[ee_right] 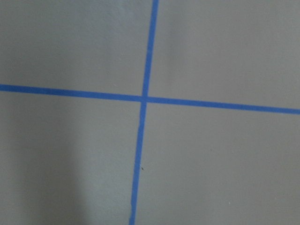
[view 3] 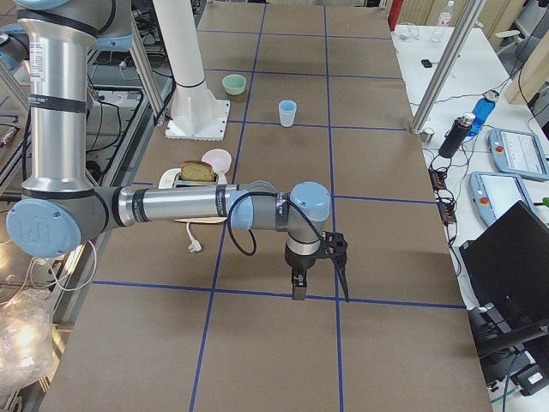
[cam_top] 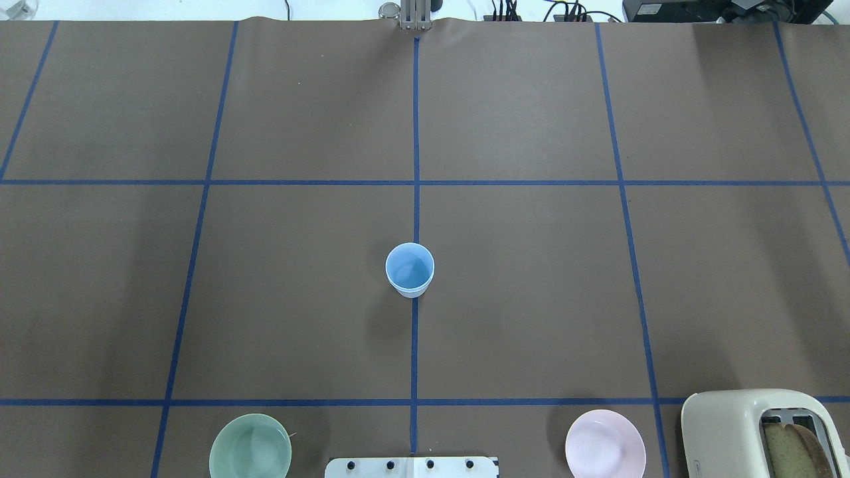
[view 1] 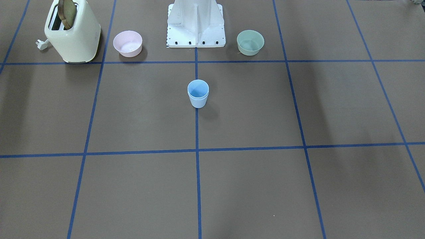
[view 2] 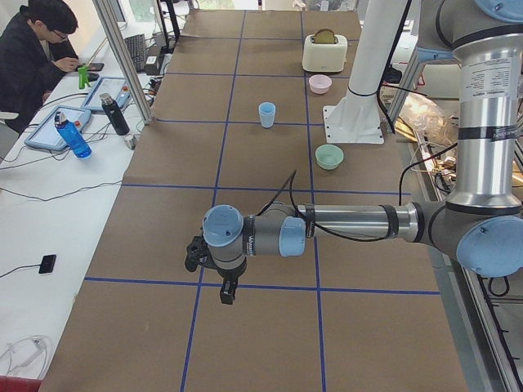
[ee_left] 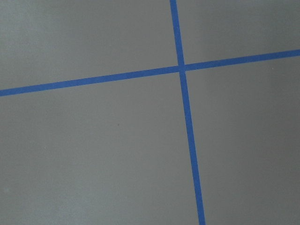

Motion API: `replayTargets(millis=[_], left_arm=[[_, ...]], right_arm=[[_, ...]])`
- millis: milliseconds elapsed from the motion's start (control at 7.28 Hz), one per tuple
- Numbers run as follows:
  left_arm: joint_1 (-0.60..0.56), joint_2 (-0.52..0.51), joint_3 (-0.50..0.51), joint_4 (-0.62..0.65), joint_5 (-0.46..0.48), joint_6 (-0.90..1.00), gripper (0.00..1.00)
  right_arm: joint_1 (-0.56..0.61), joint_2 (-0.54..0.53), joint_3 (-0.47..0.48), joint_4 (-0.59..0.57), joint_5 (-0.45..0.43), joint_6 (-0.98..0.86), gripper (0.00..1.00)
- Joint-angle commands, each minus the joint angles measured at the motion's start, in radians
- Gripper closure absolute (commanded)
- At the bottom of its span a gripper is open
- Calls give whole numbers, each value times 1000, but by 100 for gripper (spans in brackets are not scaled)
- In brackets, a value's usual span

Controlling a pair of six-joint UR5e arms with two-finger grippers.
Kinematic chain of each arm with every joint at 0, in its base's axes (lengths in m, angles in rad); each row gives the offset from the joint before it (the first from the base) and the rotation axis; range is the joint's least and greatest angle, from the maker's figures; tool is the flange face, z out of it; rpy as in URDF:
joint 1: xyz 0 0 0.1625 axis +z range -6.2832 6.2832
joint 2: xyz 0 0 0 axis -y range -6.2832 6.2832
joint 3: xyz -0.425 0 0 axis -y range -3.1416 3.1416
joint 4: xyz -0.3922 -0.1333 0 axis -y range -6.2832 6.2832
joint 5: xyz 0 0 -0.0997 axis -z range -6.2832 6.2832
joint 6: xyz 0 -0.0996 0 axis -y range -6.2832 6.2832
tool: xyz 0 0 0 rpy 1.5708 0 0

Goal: Stack blue cups with both arms

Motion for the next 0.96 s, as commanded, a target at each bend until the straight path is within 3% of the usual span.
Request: replayTargets(millis=[0,824], left_arm=[[0,-1,-2,0,2,0,1],[-1,-1,-3,0,2,0,1]], right_arm=[[2,-17,4,28,33,3,0],[2,-28,5,30,30,7,0]])
